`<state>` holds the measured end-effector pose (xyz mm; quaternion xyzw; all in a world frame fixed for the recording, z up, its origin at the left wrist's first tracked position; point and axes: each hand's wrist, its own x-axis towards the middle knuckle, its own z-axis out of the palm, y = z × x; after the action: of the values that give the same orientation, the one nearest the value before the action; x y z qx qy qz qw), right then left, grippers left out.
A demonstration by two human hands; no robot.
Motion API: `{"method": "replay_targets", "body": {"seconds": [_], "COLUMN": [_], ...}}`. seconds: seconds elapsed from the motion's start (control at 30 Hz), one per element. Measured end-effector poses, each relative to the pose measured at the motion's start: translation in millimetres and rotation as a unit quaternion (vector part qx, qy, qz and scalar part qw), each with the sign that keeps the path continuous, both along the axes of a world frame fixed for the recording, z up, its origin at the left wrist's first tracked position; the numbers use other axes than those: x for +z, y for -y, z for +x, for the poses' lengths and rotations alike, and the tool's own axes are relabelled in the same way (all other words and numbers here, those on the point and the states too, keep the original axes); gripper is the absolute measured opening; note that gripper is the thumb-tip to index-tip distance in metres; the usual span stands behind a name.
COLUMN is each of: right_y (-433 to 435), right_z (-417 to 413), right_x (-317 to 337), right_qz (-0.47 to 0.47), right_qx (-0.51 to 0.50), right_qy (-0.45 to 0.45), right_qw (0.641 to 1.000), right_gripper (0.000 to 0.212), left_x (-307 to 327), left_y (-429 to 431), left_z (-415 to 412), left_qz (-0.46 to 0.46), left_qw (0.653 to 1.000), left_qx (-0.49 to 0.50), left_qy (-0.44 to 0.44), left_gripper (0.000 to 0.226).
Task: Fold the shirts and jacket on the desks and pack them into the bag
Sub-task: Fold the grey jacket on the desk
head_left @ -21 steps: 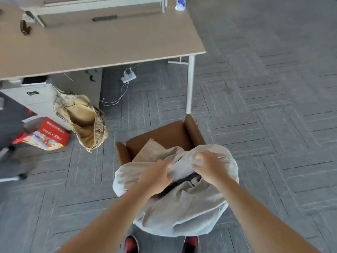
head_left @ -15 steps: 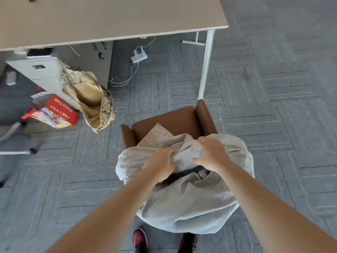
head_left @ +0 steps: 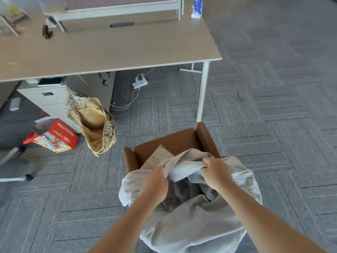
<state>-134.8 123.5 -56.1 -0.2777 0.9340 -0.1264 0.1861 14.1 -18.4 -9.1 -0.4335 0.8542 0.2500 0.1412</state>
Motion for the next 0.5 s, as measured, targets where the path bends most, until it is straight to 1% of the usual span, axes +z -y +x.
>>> {"method": "replay_targets", "body": {"seconds": [0.07,0.1,0.13,0.2,0.23,0.3,0.37,0.43,0.5], "right_y": [-6.9,-11.3,-14.8,-24.0,-29.0,-42.0,-52.8,-68.3,-79.8], "right_z": [5.0,7.3,9.1,20.0,27.4,46.8,52.1,78.5,114.1], "right_x": [31.8,48.0,56.4,96.4,115.7,160.2,180.7,208.6,237.0], "right_qz": [-0.084,-0.108,-0.116,-0.127,-0.134,-0.139,-0.129,-0.091,-0.071], "right_qx": [-0.069,-0.096,-0.111,-0.122,-0.121,-0.117,-0.105,-0.123,-0.141], "right_qy": [0.034,0.055,0.078,0.094,0.099,0.091,0.093,0.084,0.100], "right_qw": [0.993,0.988,0.984,0.980,0.979,0.979,0.982,0.985,0.982], "right_gripper": [0.023,0.026,0.025,0.024,0.028,0.035,0.033,0.035,0.038], "left_x": [29.5,44.2,49.1,86.0,105.4,148.4,176.3,214.1,239.6], "left_y": [3.3,5.1,6.6,8.4,8.8,6.7,2.6,-4.8,-13.9], "left_z": [0.6,0.2,-0.9,1.9,4.9,14.4,11.9,20.4,33.2], "left_qz": [0.030,0.040,0.051,0.064,0.059,0.056,0.074,0.098,0.105], "left_qw": [0.996,0.992,0.991,0.985,0.983,0.974,0.966,0.955,0.935], "left_qx": [-0.017,-0.022,-0.025,-0.037,-0.050,-0.086,-0.094,-0.112,-0.162], "left_qy": [-0.083,-0.114,-0.125,-0.158,-0.169,-0.203,-0.230,-0.258,-0.298], "left_gripper": [0.018,0.017,0.014,0.010,0.010,0.011,0.014,0.017,0.019]}}
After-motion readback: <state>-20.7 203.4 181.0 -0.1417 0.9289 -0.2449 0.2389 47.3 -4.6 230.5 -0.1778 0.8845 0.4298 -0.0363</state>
